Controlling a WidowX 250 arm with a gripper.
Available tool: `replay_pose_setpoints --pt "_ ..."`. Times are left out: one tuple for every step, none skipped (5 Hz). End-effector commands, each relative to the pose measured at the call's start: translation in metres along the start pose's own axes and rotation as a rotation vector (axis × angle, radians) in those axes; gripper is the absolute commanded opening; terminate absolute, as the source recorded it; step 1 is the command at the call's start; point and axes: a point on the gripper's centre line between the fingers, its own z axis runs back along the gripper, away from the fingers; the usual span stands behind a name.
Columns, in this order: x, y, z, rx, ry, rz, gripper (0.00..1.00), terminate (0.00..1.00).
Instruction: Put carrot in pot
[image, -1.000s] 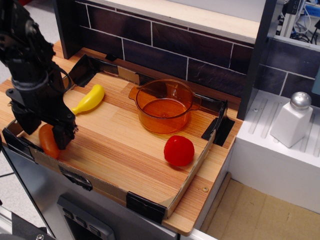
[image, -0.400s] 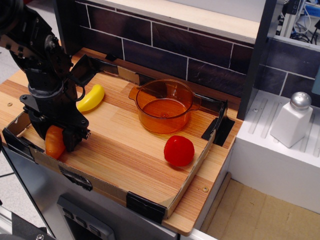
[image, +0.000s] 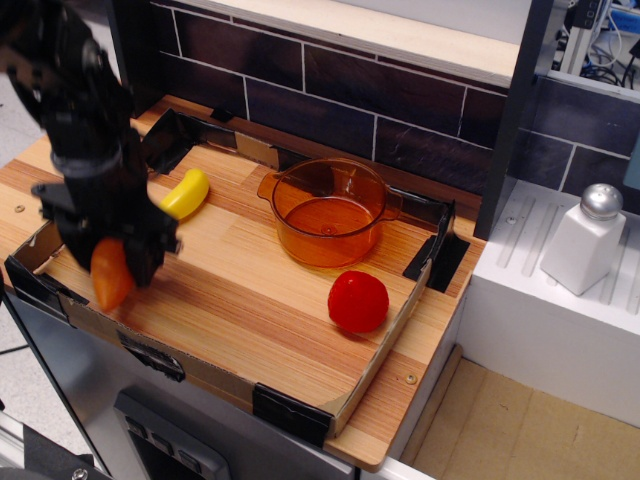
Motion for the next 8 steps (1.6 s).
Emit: replay_pose_setpoints --pt "0.062 -0.043 0.086 -0.078 -0.042 0.230 0.00 0.00" --pt "0.077 -0.070 0.098 -0.094 -0.159 0.268 0.00 0.00" --pt "0.085 -0.088 0.085 -0.062 -0.322 0.226 0.00 0.00" --pt "0.094 -0.104 0.066 -0.052 -0.386 0.263 0.00 0.00" --pt "0.095 -0.109 0.064 -0.055 -0.407 0.278 0.00 0.00" --pt "0.095 -0.108 0.069 -0.050 -0.418 0.293 1.00 0.00" --pt "0.096 -0.105 0.078 -0.063 -0.427 0.301 1.00 0.00" --pt "0.094 -0.097 0.101 -0.100 -0.440 0.329 1.00 0.00"
